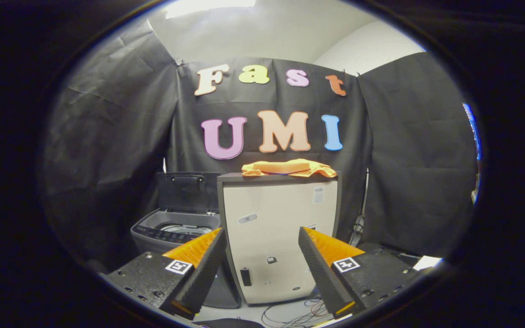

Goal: Put the clothes into the washing machine and then close the washing machine lid.

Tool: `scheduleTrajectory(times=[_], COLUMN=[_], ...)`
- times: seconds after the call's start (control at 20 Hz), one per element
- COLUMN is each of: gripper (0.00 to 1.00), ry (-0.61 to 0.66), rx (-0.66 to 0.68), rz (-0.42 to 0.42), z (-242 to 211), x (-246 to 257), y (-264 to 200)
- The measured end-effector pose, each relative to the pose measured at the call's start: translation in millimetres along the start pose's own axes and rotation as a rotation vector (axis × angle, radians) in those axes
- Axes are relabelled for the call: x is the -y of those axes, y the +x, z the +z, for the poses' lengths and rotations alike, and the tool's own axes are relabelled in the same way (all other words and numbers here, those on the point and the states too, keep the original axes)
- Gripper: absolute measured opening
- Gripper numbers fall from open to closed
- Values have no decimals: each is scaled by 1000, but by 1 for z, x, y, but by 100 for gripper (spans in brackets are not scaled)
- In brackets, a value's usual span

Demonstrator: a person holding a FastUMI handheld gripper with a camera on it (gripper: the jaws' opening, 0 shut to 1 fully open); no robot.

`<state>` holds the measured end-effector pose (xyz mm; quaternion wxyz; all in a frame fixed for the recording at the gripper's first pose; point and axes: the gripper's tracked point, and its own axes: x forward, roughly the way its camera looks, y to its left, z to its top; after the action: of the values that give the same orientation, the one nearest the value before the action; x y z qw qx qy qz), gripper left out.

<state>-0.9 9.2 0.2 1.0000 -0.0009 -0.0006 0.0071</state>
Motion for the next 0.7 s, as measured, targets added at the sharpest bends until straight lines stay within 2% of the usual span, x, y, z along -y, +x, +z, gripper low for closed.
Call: scheduleTrajectory(times=[0.7], gripper=[97], ry=[9], rx=[16], rz=[-1], z=[3], x=[-2], y=[1])
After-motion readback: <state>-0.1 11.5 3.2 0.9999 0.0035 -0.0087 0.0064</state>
